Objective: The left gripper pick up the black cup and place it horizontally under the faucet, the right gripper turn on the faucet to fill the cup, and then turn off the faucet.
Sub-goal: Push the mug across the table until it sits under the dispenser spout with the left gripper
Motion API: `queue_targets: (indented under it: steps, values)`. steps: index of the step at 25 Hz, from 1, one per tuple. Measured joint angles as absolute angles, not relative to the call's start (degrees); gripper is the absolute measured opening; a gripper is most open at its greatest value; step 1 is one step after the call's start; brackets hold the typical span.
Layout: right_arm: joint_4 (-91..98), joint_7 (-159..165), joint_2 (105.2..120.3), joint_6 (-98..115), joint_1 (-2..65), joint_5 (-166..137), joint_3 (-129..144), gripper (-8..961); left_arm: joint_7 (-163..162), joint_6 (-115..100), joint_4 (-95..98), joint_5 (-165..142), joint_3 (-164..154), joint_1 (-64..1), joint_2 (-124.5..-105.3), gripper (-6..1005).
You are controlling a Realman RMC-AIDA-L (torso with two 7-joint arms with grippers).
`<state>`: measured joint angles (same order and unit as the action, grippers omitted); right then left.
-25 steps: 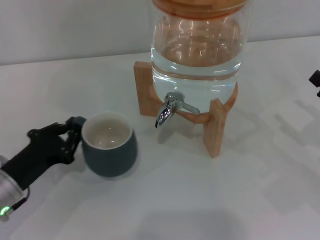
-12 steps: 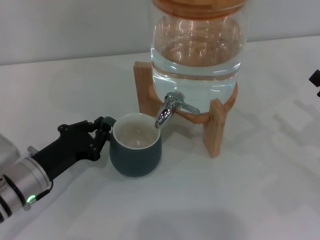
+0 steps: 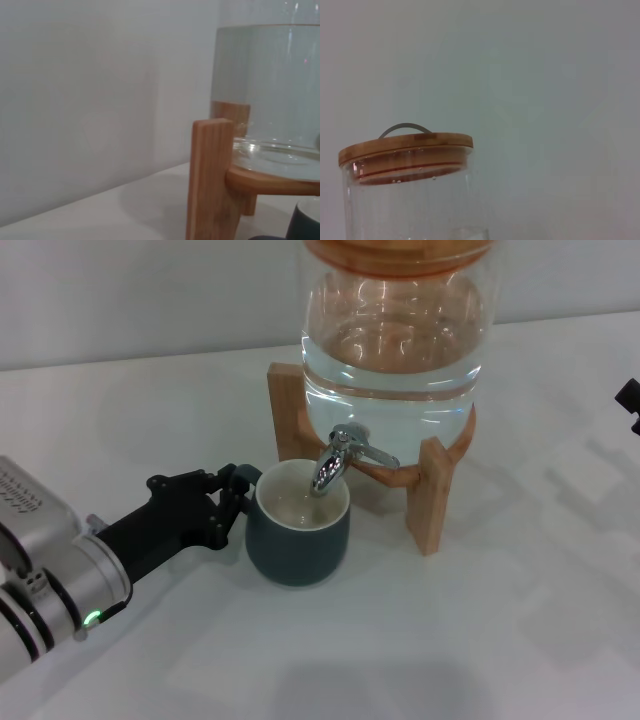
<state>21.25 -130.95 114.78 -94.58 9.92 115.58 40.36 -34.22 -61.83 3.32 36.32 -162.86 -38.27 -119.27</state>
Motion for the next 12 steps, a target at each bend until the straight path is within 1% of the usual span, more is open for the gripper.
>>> queue_targets:
  steps: [12]
  values:
    - [21.4, -131.0, 114.78, -94.6, 9.9, 115.6, 40.7, 825, -31.5, -57.2, 6.5, 34.4, -162.9, -38.9, -119.50, 130]
